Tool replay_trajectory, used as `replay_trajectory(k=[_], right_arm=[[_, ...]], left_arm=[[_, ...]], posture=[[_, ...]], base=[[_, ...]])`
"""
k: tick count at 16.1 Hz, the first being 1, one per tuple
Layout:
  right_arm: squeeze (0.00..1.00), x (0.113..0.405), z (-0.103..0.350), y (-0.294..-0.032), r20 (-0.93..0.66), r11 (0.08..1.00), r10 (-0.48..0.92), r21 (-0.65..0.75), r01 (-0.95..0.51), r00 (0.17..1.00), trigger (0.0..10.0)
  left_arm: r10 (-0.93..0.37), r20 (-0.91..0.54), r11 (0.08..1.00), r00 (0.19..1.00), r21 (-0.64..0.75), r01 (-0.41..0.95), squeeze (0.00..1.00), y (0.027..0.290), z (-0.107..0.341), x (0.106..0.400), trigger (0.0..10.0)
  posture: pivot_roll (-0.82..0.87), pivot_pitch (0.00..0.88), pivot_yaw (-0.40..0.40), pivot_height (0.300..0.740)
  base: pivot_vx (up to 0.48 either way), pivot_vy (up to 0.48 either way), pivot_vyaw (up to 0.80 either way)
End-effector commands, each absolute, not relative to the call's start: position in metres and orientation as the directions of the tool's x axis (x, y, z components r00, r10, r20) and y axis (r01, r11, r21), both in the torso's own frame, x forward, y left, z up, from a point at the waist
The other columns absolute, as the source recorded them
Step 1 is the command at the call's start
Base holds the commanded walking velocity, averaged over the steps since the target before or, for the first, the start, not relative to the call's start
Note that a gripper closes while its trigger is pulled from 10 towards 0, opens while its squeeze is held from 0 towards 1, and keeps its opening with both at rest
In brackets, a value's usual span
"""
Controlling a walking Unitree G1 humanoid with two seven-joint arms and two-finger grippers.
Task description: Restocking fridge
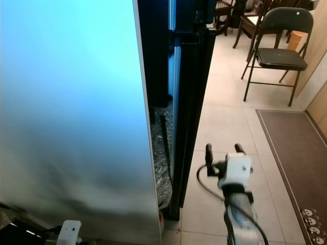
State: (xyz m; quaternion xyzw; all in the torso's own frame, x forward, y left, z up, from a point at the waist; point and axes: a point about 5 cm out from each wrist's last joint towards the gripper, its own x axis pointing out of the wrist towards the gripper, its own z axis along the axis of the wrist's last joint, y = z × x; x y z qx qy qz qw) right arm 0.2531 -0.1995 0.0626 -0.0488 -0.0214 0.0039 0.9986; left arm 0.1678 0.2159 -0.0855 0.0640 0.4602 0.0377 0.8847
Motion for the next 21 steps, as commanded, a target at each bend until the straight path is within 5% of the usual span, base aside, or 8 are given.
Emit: replay_trajectory(k=[1,13,21], right_arm=[[0.00,0.249,0.063,-0.184,0.040,0.985,0.133,-0.115,-0.127,0.990,10.0],[0.00,0.268,0.078,-0.164,0.030,0.933,0.345,-0.116,-0.340,0.938,10.0],[0.00,0.283,0.087,-0.165,0.058,0.937,0.327,-0.149,-0.316,0.943,10.0]], left_arm=[[0.146,-0.815,0.985,0.561,0.171,-0.009,0.00,0.226,-0.085,0.164,10.0],[0.153,-0.811,0.984,0.564,0.180,-0.009,0.00,0.229,-0.084,0.165,10.0],[0.156,-0.823,0.985,0.547,0.173,-0.021,0.00,0.233,-0.088,0.154,10.0]], posture=[[-0.10,0.000,0.041,0.740],[-0.09,0.000,0.043,0.740],[-0.09,0.000,0.023,0.740]], base=[[0.000,0.000,0.00],[0.000,0.000,0.00],[0.000,0.000,0.00]])
